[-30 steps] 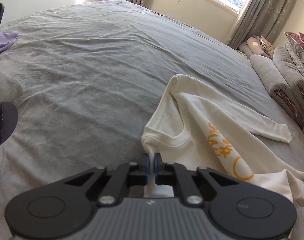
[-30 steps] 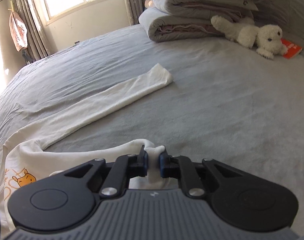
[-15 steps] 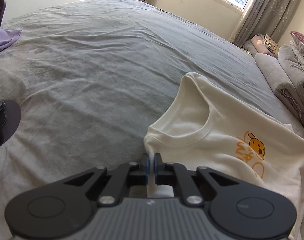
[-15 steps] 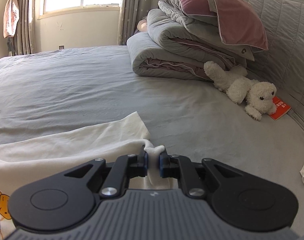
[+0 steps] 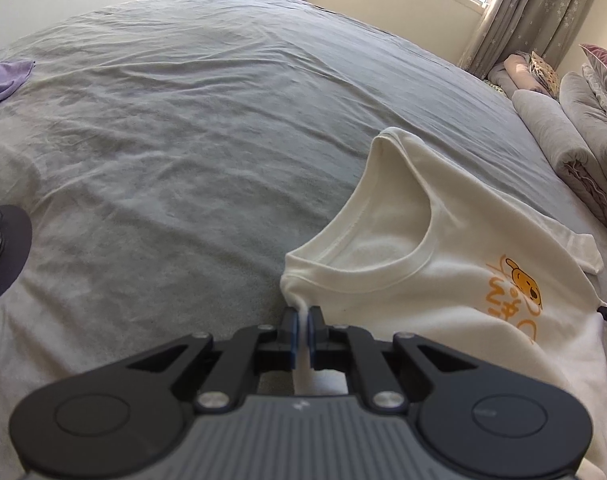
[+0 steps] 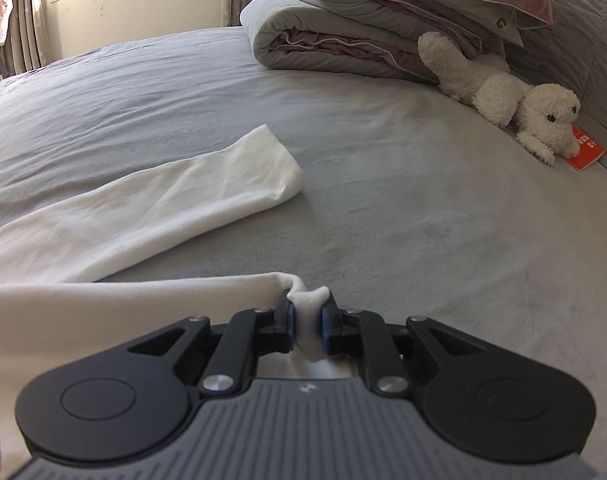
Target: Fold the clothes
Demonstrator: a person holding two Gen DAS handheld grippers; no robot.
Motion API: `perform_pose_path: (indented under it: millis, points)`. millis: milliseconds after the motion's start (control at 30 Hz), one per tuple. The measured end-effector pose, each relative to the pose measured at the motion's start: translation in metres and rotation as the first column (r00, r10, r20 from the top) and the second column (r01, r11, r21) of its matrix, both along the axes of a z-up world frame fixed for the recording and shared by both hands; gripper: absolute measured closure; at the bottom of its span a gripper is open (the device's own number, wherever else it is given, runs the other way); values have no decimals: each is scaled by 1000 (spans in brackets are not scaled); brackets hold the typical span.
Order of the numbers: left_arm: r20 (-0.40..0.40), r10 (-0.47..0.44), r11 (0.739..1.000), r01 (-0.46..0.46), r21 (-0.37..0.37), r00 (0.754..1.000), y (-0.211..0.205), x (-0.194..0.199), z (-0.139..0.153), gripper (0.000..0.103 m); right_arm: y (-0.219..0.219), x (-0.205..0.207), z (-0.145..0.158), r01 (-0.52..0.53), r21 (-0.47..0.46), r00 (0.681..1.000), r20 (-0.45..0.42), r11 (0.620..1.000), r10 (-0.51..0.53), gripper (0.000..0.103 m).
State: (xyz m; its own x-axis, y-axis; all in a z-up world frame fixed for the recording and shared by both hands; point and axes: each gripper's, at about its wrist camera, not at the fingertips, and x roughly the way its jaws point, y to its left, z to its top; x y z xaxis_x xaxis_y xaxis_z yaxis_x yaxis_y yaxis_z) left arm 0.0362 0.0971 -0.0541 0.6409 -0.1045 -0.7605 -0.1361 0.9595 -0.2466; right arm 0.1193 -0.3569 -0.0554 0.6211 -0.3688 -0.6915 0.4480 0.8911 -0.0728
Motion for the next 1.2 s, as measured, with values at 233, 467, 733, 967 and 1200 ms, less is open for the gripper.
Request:
perform_pose_path:
  millis: [233,467,733,967,1200]
  points:
    - [-4,-8,1000,8,3,1000,0,2,0,95,-8,-16,19,23,75,1000,2,997,-23,46]
    - [-5,-29,1000,29,-7,1000,-1,1,0,89,-26,-65,48,75,242,997,8,967,-80,36]
    - [-19,-75,997,74,-33,997,-3,-9,2,73,-25,-132,71,112,408,993,-18,906,-115,32]
    - [-40,-97,991,93,-99,994,6,-18,2,72,-7,-185,69,92,520,995,-29,849,-90,31]
    - [-60,-100,976,87,-198,993,18,-31,0,72,16,-219,55,90,530,995,-92,843,-49,30]
